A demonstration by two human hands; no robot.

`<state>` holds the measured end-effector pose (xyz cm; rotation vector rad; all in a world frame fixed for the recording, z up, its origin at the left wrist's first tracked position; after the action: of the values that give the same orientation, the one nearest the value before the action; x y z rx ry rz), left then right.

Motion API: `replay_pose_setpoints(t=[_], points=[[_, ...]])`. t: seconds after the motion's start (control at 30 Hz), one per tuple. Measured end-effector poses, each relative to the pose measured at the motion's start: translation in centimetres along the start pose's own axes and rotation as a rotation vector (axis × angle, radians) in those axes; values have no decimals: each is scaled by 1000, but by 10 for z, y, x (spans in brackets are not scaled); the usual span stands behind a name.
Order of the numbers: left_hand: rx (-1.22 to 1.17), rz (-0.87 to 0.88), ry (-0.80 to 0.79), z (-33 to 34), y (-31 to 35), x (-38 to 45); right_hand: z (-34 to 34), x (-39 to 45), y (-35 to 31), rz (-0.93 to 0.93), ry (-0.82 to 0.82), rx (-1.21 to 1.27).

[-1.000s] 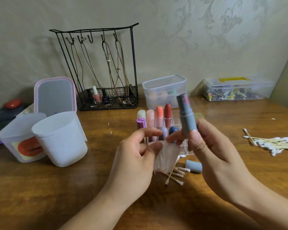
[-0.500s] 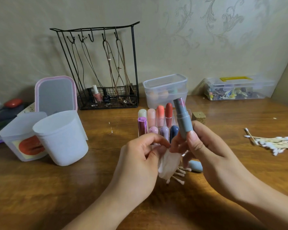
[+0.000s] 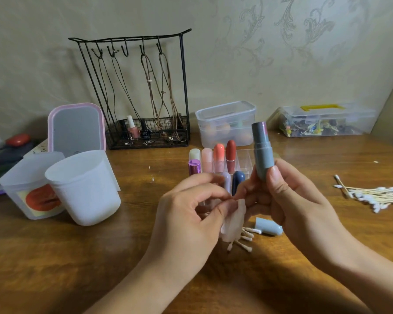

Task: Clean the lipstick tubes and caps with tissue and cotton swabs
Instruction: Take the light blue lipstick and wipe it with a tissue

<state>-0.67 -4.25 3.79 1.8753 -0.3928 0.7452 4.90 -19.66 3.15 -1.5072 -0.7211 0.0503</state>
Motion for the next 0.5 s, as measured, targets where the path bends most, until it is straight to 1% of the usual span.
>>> replay_pose_setpoints(t=[0.1,0.17,0.27,0.37,0.4,0.5], points=[[91,45,-36,1,2,1,1,0,-1,0,25,-39],[85,36,-68,3,3,1,-1,0,-2,6,38,-68],[26,31,-58,2,4,2,-2,-1,-7,-4,36,-224],[-112,-30,-100,1,6,1,-4,-1,-10,12,71,-211],[-130,-58,-116,2,7,0,-4,-1,-10,19,79,-240],[-202,-187,-109,5,4,-2,-5,-2,-8,-5,127,-460]])
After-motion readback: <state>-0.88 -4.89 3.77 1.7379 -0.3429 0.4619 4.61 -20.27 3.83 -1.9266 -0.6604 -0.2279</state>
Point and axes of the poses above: each hand's wrist, its own x-axis towards the middle knuckle, its own z-axis out of the palm, y = z × x, the point moved 3 cm from there along x, towards the middle knuckle, and after that the axes turned 15 degrees about -x, right-handed, at the moved point
